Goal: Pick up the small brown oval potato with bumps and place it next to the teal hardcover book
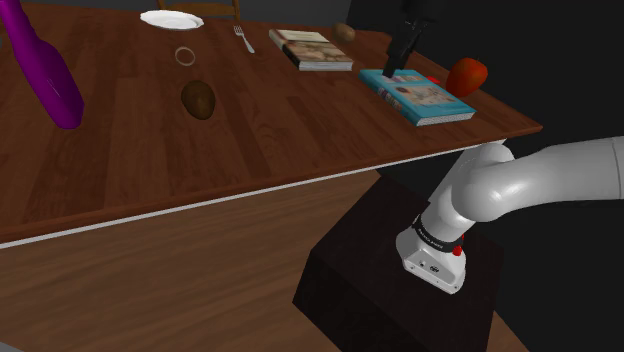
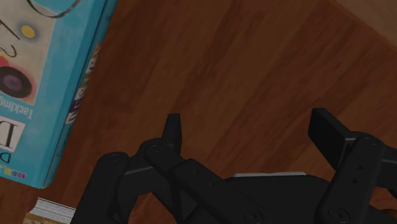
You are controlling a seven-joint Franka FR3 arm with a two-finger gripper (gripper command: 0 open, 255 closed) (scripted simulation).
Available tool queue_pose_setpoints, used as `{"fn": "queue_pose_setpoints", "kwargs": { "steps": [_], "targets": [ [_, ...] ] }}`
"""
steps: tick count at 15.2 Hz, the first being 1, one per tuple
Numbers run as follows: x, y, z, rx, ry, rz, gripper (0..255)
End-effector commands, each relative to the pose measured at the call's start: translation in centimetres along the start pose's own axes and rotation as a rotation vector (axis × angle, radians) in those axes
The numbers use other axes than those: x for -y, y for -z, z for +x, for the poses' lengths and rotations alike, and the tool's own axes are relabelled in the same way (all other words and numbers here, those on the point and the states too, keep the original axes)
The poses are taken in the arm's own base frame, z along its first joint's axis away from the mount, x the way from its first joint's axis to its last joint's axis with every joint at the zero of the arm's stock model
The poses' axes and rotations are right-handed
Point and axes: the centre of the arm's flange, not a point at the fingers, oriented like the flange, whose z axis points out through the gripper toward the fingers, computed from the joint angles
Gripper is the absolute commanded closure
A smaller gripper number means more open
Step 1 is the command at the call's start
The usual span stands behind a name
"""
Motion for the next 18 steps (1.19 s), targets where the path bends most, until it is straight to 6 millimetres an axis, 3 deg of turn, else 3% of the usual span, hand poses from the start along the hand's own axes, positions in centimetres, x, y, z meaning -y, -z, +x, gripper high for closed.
{"fn": "queue_pose_setpoints", "kwargs": {
  "steps": [1, 9, 18],
  "targets": [
    [0.0, 0.0, 0.0, 0.000, 0.000, 0.000, 0],
    [9.4, -2.6, 4.6, -0.063, -0.120, -0.045, 0],
    [19.1, -5.6, 11.2, -0.134, -0.256, -0.096, 0]
  ]
}}
